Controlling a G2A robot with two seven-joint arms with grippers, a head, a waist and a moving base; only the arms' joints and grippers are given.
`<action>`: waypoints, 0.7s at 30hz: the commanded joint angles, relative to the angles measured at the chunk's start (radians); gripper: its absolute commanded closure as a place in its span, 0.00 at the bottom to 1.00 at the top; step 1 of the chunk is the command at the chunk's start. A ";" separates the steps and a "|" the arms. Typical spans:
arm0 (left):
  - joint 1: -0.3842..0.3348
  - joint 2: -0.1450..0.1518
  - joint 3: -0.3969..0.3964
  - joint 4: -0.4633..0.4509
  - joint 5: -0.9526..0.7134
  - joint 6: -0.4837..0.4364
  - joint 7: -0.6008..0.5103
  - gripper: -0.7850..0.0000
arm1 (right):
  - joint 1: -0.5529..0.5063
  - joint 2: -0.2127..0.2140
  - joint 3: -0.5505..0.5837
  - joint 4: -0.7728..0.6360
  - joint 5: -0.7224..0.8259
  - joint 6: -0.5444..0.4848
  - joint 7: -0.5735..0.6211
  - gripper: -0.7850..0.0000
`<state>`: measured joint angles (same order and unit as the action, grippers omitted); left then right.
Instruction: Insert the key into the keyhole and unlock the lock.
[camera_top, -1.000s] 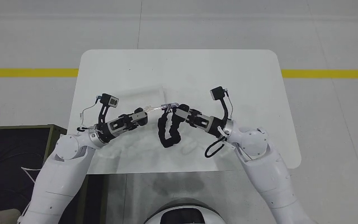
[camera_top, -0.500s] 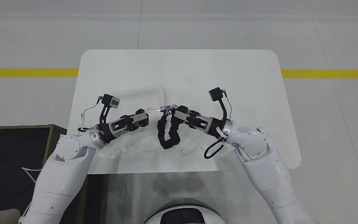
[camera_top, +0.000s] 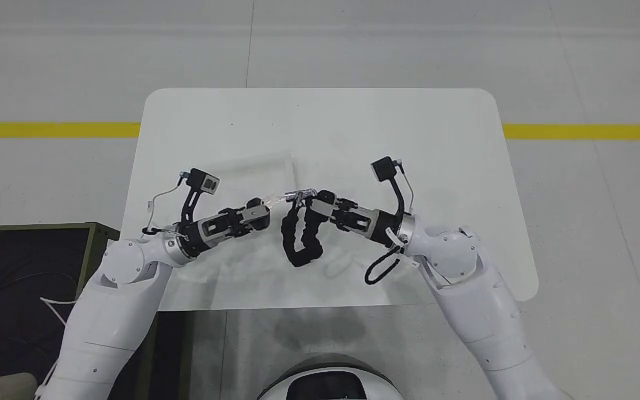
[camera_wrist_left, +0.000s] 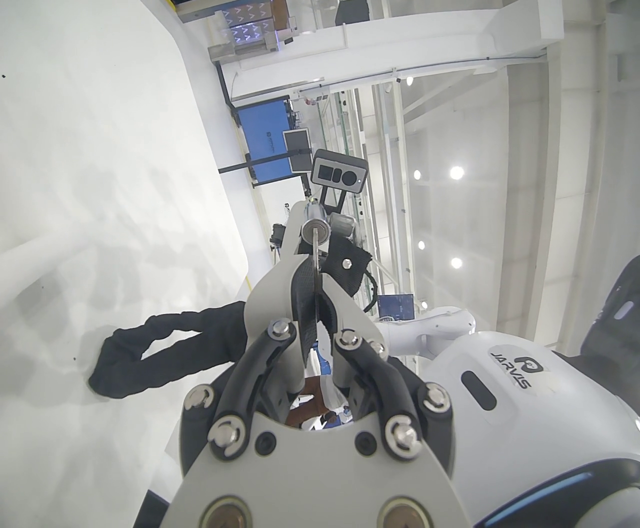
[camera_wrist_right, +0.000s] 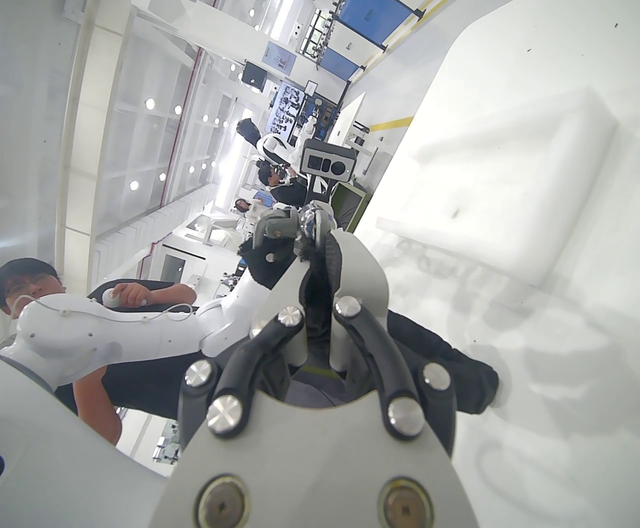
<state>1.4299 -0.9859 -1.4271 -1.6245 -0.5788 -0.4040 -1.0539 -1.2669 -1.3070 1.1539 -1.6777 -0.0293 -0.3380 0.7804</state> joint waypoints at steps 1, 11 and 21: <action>-0.003 -0.001 -0.001 0.001 -0.003 0.013 -0.002 0.90 | 0.001 0.001 0.001 -0.001 0.003 0.003 0.001 1.00; -0.002 -0.007 -0.033 0.027 -0.084 -0.014 -0.012 0.00 | 0.011 0.005 0.021 0.017 0.123 0.026 0.038 1.00; -0.024 -0.013 -0.024 0.042 -0.054 -0.009 -0.041 0.99 | 0.028 0.005 -0.006 0.035 0.145 0.075 0.073 1.00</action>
<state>1.4072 -0.9981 -1.4532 -1.5824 -0.6381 -0.4128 -1.0912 -1.2417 -1.3013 1.1505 -1.6448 0.1154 -0.2689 0.8541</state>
